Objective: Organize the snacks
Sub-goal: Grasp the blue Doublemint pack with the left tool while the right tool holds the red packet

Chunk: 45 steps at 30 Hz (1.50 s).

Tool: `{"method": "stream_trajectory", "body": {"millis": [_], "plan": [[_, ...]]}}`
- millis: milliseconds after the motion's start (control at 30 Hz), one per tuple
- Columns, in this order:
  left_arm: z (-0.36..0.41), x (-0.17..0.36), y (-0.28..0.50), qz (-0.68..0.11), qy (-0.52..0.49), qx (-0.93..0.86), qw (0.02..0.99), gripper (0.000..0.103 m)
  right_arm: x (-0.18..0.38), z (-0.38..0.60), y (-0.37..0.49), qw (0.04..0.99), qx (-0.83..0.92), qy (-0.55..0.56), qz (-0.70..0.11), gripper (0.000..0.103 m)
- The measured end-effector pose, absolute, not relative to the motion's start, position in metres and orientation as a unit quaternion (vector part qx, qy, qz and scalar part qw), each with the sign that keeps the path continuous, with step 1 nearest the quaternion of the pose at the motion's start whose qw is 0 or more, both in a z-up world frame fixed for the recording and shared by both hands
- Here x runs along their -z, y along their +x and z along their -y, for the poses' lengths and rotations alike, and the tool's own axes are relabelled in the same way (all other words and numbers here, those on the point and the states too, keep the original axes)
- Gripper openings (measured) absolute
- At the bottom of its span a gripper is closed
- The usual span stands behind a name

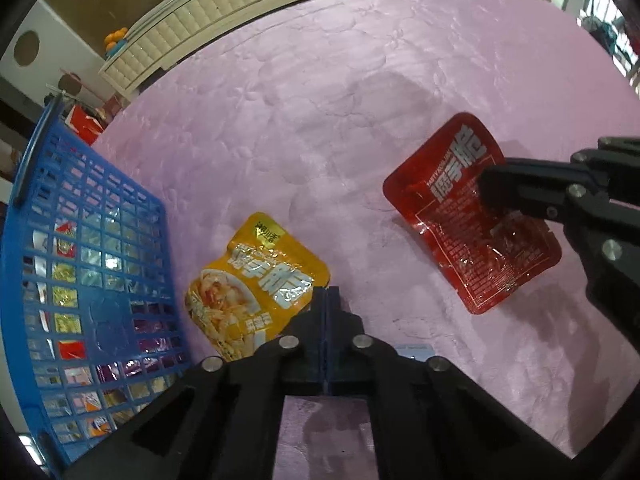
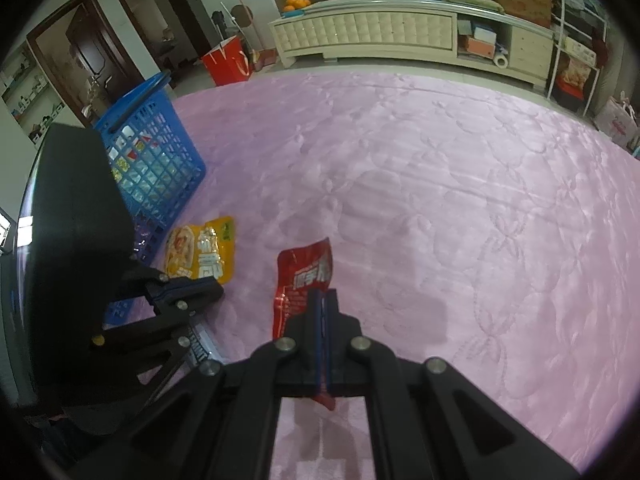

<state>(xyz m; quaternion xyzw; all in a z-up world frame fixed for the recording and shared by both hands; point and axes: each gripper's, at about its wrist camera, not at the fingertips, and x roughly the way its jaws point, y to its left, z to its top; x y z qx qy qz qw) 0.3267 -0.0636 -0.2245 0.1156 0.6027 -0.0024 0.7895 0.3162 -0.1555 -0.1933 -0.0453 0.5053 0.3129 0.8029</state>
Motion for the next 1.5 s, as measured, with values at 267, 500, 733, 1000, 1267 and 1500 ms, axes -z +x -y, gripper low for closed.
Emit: {"method": "stream_trajectory", "body": {"millis": [267, 500, 733, 1000, 1267, 1500], "plan": [[0.061, 0.191, 0.304, -0.556, 0.102, 0.011, 0.825, 0.000, 0.183, 0.158, 0.312, 0.808, -0.314, -0.044, -0.496, 0.003], [0.057, 0.182, 0.296, -0.555, 0.119, 0.027, 0.823, 0.000, 0.178, 0.157, 0.307, 0.812, -0.310, -0.049, -0.492, 0.003], [0.061, 0.164, 0.284, -0.550, 0.079, 0.040, 0.830, 0.004, 0.168, 0.158, 0.302, 0.815, -0.319, -0.046, -0.482, 0.003], [0.056, 0.171, 0.275, -0.567, 0.012, -0.016, 0.824, 0.063, 0.173, 0.165, 0.300, 0.812, -0.316, -0.047, -0.489, 0.003], [0.047, 0.195, 0.275, -0.576, -0.076, -0.118, 0.805, 0.063, 0.172, 0.169, 0.295, 0.809, -0.327, -0.047, -0.486, 0.003], [0.034, 0.210, 0.287, -0.576, -0.117, -0.171, 0.790, 0.063, 0.181, 0.171, 0.296, 0.805, -0.321, -0.058, -0.496, 0.003]]}}
